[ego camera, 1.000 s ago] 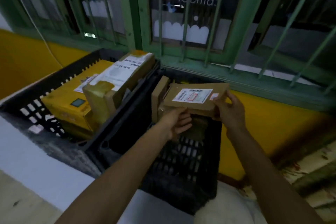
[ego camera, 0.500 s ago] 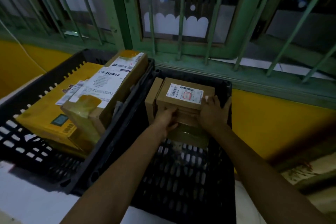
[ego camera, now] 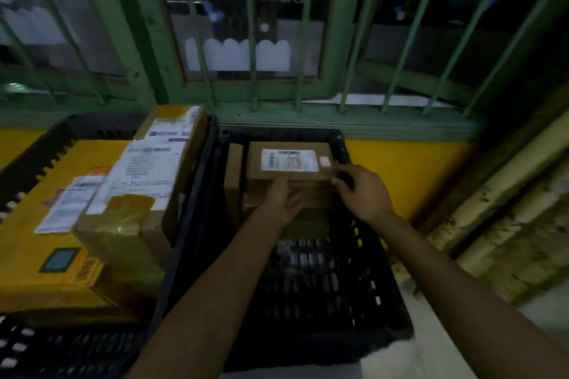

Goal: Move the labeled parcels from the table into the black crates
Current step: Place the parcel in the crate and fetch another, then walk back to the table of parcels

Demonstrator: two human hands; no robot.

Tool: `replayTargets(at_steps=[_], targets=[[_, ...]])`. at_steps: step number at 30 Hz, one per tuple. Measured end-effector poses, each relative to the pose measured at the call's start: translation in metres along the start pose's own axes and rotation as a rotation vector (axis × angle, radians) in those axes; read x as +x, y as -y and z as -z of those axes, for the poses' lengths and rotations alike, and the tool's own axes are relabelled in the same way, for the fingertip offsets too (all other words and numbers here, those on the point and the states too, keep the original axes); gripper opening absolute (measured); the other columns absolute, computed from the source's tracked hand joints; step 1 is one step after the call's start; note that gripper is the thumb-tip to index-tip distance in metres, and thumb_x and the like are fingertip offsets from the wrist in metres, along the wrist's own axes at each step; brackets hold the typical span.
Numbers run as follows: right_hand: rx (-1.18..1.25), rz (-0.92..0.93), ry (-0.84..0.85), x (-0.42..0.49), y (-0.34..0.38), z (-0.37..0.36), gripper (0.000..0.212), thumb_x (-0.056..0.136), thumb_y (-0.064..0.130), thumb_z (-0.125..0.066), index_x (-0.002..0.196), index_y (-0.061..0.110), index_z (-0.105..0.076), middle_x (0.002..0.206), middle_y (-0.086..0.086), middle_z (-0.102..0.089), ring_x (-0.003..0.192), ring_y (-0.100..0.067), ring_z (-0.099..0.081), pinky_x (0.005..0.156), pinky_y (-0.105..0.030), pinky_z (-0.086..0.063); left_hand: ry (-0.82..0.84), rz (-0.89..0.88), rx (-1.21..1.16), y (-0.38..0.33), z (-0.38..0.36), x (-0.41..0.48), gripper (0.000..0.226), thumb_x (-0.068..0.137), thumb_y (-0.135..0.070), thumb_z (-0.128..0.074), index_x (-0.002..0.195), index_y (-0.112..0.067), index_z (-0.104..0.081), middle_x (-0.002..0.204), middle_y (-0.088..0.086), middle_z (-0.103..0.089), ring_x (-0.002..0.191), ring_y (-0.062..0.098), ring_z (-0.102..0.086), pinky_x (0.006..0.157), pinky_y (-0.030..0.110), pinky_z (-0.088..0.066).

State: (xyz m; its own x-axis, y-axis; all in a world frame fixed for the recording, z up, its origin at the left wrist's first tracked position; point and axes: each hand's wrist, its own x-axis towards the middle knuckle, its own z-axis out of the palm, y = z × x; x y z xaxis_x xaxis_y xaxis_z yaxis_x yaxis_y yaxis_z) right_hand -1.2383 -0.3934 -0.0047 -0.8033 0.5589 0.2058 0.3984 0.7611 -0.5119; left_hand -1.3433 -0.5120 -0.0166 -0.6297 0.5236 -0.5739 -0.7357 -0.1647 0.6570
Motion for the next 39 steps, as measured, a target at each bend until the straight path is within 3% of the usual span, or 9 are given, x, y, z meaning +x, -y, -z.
replayTargets(at_steps=[3, 5, 7, 10, 13, 18, 26, 31, 39], targets=[[0.442, -0.258, -0.198, -0.048, -0.026, 0.044, 0.017, 0.096, 0.015, -0.056, 0.104, 0.005, -0.068, 0.098, -0.017, -0.072, 0.084, -0.023, -0.07, 0.072, -0.03, -0.052, -0.041, -0.126, 0.227, 0.022, -0.035, -0.02, 0.02, 0.1, -0.02, -0.043, 0.086, -0.01, -0.054, 0.083, 0.001, -0.059, 0.076, 0.015, -0.058, 0.068, 0.027, -0.045], [0.682, -0.463, -0.302, -0.089, -0.05, 0.075, 0.02, 0.098, 0.013, -0.052, 0.102, 0.0, -0.066, 0.082, -0.013, -0.07, 0.063, -0.013, -0.068, 0.059, -0.024, -0.052, 0.124, -0.175, 0.345, 0.049, -0.071, -0.043, 0.027, 0.1, -0.022, -0.044, 0.077, -0.014, -0.056, 0.06, -0.003, -0.061, 0.057, 0.008, -0.059, 0.062, 0.024, -0.044], [0.771, -0.614, -0.43, -0.137, -0.076, 0.104, 0.022, 0.099, 0.014, -0.051, 0.101, -0.002, -0.066, 0.075, -0.007, -0.068, 0.059, -0.012, -0.066, 0.057, -0.024, -0.053, 0.344, -0.179, 0.504, 0.085, -0.109, -0.073, 0.031, 0.101, -0.026, -0.045, 0.077, -0.013, -0.059, 0.051, -0.007, -0.062, 0.048, 0.004, -0.059, 0.057, 0.023, -0.044], [0.881, -0.77, -0.668, -0.218, -0.108, 0.147, 0.029, 0.101, 0.027, -0.046, 0.092, 0.007, -0.066, 0.069, -0.003, -0.07, 0.056, -0.011, -0.067, 0.055, -0.023, -0.052, 0.625, -0.101, 0.647, 0.155, -0.162, -0.123, 0.03, 0.101, -0.026, -0.043, 0.094, -0.006, -0.064, 0.075, 0.001, -0.068, 0.065, 0.009, -0.063, 0.067, 0.025, -0.048], [0.936, -0.839, -0.845, -0.305, -0.14, 0.191, 0.039, 0.102, 0.039, -0.038, 0.099, 0.011, -0.065, 0.081, -0.009, -0.071, 0.069, -0.018, -0.066, 0.062, -0.026, -0.05, 0.86, 0.038, 0.73, 0.236, -0.199, -0.178, 0.029, 0.101, -0.029, -0.042, 0.112, -0.009, -0.061, 0.103, 0.004, -0.066, 0.083, 0.011, -0.063, 0.076, 0.023, -0.047], [0.964, -0.89, -1.119, -0.452, -0.19, 0.264, 0.045, 0.102, 0.047, -0.032, 0.097, 0.017, -0.066, 0.087, -0.006, -0.072, 0.075, -0.016, -0.067, 0.069, -0.03, -0.051, 1.114, 0.129, 0.806, 0.369, -0.252, -0.28, 0.041, 0.1, -0.032, -0.042, 0.132, -0.008, -0.05, 0.134, 0.005, -0.055, 0.115, 0.014, -0.054, 0.091, 0.028, -0.042], [0.903, -0.987, -1.342, -0.691, -0.259, 0.363, 0.047, 0.102, 0.049, -0.03, 0.099, 0.019, -0.067, 0.095, -0.006, -0.074, 0.091, -0.021, -0.069, 0.083, -0.036, -0.052, 1.293, 0.231, 0.856, 0.555, -0.31, -0.44, 0.04, 0.099, -0.038, -0.043, 0.129, -0.015, -0.053, 0.129, 0.0, -0.058, 0.116, 0.016, -0.054, 0.107, 0.041, -0.036], [0.947, -0.99, -1.418, -0.789, -0.299, 0.401, 0.049, 0.101, 0.051, -0.029, 0.104, 0.019, -0.066, 0.102, -0.007, -0.073, 0.094, -0.022, -0.07, 0.079, -0.035, -0.053, 1.357, 0.35, 0.889, 0.644, -0.336, -0.512, 0.039, 0.099, -0.04, -0.043, 0.126, -0.015, -0.055, 0.126, 0.0, -0.062, 0.104, 0.015, -0.062, 0.078, 0.026, -0.048], [1.001, -0.918, -1.476, -0.872, -0.404, 0.448, 0.05, 0.1, 0.055, -0.028, 0.111, 0.02, -0.062, 0.113, -0.002, -0.067, 0.109, -0.015, -0.061, 0.089, -0.032, -0.047, 1.362, 0.153, 0.925, 0.771, -0.412, -0.548, 0.038, 0.1, -0.034, -0.043, 0.132, -0.015, -0.05, 0.136, 0.003, -0.055, 0.126, 0.017, -0.051, 0.104, 0.031, -0.037]])
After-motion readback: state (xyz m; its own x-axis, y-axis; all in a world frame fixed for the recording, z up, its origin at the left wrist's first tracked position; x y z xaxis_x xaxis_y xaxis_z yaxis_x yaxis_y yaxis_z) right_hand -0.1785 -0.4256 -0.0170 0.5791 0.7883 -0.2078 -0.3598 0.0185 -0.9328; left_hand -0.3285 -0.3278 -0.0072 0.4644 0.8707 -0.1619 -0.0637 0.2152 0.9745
